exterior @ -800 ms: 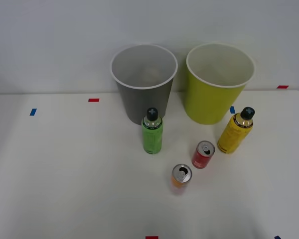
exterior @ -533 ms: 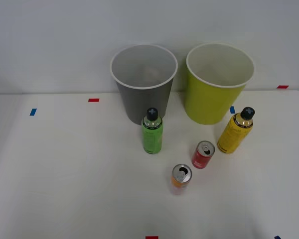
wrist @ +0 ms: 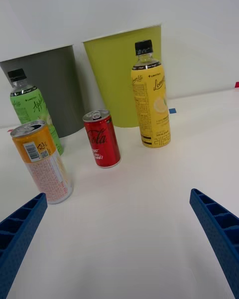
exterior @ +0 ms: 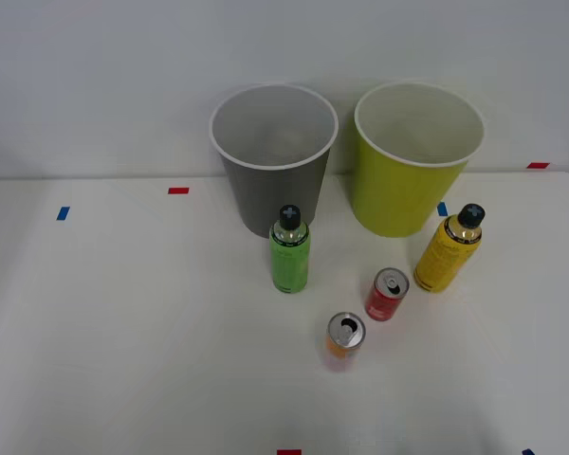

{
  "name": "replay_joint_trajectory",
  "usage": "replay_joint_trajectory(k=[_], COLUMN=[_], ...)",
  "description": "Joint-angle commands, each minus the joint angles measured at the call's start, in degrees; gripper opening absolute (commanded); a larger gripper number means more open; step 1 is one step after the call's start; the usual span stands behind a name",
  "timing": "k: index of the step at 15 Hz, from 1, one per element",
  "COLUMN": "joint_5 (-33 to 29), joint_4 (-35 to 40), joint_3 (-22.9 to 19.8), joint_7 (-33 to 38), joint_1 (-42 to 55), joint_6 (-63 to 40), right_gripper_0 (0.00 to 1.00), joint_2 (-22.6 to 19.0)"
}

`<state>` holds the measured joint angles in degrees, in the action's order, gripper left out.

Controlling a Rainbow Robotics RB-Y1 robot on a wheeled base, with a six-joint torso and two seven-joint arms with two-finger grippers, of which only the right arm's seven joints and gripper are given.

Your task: Put cans in the gray bin, plastic bottles in the light green bin

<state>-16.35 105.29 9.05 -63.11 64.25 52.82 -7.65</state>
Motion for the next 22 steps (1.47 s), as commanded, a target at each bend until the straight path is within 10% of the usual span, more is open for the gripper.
replay_joint_trajectory(k=[1,22], joint_5=[0.0,0.0], joint_4=[0.0,0.0], joint_3=[0.0,0.0], joint_7=[0.0,0.0], joint_1=[0.0,0.0], joint_6=[0.0,0.0], right_gripper_0=[1.0,1.0], joint_2=[0.0,0.0])
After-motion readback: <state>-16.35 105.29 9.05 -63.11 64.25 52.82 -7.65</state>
